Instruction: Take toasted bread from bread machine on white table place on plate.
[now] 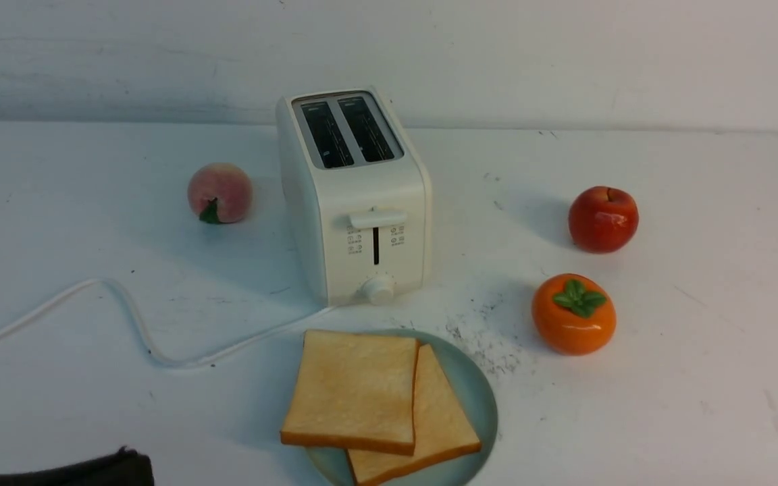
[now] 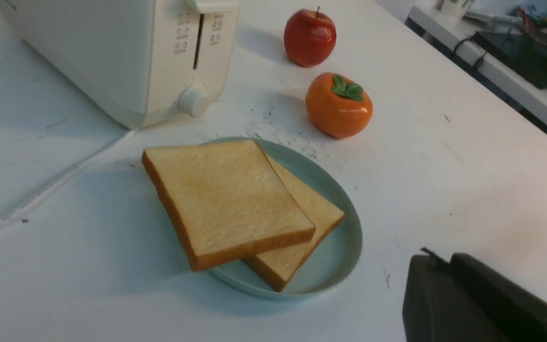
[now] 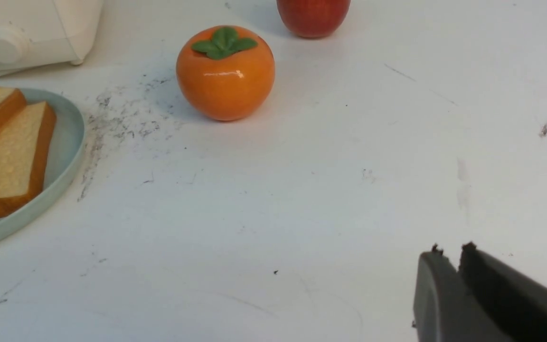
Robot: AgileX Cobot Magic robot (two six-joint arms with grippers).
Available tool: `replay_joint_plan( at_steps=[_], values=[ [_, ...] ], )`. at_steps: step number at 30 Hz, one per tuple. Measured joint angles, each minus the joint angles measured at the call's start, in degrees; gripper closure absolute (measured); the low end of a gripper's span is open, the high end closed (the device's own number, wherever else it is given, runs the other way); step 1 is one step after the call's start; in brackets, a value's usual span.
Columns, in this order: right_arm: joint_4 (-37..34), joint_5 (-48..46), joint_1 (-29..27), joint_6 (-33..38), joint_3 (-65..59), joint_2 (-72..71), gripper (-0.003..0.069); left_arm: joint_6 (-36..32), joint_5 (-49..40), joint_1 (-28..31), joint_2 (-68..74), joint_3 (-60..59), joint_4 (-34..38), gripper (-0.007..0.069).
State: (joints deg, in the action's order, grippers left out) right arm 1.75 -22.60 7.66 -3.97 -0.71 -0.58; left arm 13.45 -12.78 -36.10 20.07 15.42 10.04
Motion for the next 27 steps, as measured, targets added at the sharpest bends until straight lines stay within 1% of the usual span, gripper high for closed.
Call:
replay_joint_plan(
  at_steps=[1,2,4,5,7,11,14,17,19,20,24,27],
  values=[
    [0.00,0.00,0.00,0.00,0.00,0.00,0.0587,-2.36,0.95,1.93,0.00,-0.34,1.55,0.0592],
    [0.00,0.00,0.00,0.00,0.00,0.00,0.0584,-5.05,2.46,6.59,0.00,-1.25,3.38,0.0589],
    [0.00,0.00,0.00,0.00,0.00,0.00,0.0580,-5.62,3.15,11.90,-0.17,-2.64,3.24,0.0589],
    [0.00,0.00,0.00,0.00,0.00,0.00,0.0580,-5.62,3.22,12.91,-0.34,-3.02,3.11,0.0589],
    [0.00,0.00,0.00,0.00,0.00,0.00,0.0577,-4.78,3.22,18.08,-3.24,-6.12,0.88,0.0587],
    [0.00,0.00,0.00,0.00,0.00,0.00,0.0576,0.27,3.03,23.81,-10.42,-11.74,-2.71,0.0586],
    [0.00,0.00,0.00,0.00,0.00,0.00,0.0574,4.14,2.81,26.27,-14.53,-15.57,-4.79,0.0586],
    [0.00,0.00,0.00,0.00,0.00,0.00,0.0568,6.75,0.19,26.89,-17.75,-16.96,-7.29,0.0580],
    [0.00,0.00,0.00,0.00,0.00,0.00,0.0566,7.14,-1.43,26.89,-18.60,-17.06,-8.14,0.0578],
    [0.00,0.00,0.00,0.00,0.00,0.00,0.0562,7.51,-4.43,26.89,-19.78,-17.02,-9.21,0.0576],
    [0.00,0.00,0.00,0.00,0.00,0.00,0.0561,7.57,-8.57,26.89,-20.63,-17.14,-10.04,0.0571],
    [0.00,0.00,0.00,0.00,0.00,0.00,0.0561,7.57,-9.19,26.93,-20.63,-17.14,-10.04,0.0568]
  ],
)
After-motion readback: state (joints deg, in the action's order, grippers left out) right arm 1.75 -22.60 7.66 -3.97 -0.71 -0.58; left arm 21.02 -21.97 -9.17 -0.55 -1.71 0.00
